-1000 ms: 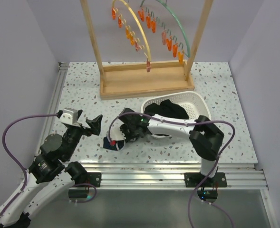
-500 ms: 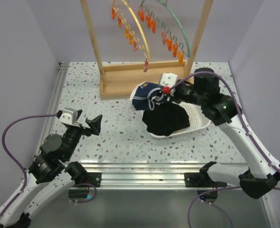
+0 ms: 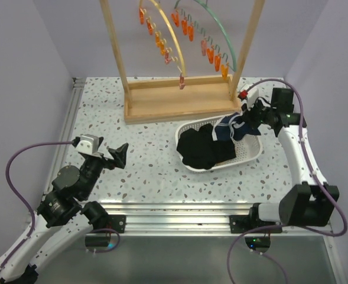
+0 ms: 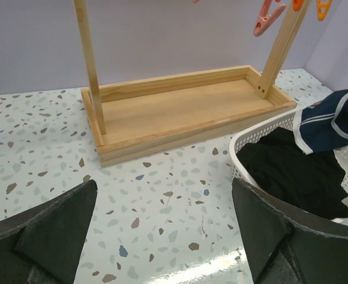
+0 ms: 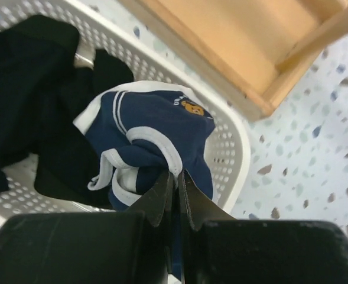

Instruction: Remove the underwear clipped to the hanger

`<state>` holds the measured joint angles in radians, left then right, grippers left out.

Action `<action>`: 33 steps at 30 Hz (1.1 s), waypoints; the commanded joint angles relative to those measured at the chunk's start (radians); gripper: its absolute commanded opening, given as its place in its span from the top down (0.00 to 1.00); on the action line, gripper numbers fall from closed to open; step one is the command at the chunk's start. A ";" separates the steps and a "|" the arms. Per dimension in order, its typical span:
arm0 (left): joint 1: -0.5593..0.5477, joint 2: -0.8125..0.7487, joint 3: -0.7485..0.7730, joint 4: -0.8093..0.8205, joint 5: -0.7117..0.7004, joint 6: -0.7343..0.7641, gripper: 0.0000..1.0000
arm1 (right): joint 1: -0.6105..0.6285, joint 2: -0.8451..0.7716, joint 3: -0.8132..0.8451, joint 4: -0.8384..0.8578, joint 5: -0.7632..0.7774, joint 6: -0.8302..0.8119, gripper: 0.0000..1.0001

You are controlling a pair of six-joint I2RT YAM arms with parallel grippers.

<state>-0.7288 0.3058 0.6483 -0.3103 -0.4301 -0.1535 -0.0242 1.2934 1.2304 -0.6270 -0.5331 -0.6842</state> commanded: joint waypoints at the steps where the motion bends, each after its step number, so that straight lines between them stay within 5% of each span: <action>1: 0.005 0.015 -0.006 0.010 0.008 0.014 0.00 | -0.057 0.113 -0.028 0.003 -0.090 -0.044 1.00; 5: 0.005 0.018 -0.007 0.011 0.005 0.012 0.00 | -0.074 0.288 -0.069 0.041 -0.068 -0.064 0.99; 9: 0.005 0.027 -0.007 0.010 -0.001 0.012 0.00 | -0.077 0.346 -0.085 0.058 -0.064 -0.074 0.83; 11: 0.005 0.038 -0.007 0.010 -0.001 0.014 0.00 | -0.085 0.328 -0.094 0.062 -0.065 -0.074 0.67; 12: 0.005 0.041 -0.007 0.010 -0.001 0.014 0.00 | -0.088 0.286 -0.103 0.067 -0.068 -0.068 0.48; 14: 0.005 0.050 -0.009 0.010 -0.002 0.011 0.00 | -0.097 0.232 -0.111 0.073 -0.065 -0.057 0.28; 15: 0.005 0.053 -0.009 0.011 -0.004 0.011 0.00 | -0.100 0.165 -0.114 0.078 -0.051 -0.022 0.09; 16: 0.005 0.061 -0.010 0.013 -0.004 0.008 0.00 | -0.103 0.137 -0.112 0.087 -0.030 0.004 0.01; 24: 0.005 0.130 -0.006 0.019 -0.143 -0.044 0.00 | -0.117 -0.132 -0.170 0.252 0.171 0.374 0.01; 33: 0.005 0.311 0.074 -0.074 -0.453 -0.142 0.00 | -0.117 -0.302 -0.246 0.326 0.406 0.526 0.01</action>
<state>-0.7288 0.5793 0.6636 -0.3424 -0.7124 -0.2298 -0.1375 0.9905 0.9791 -0.3649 -0.2726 -0.2836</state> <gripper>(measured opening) 0.997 0.987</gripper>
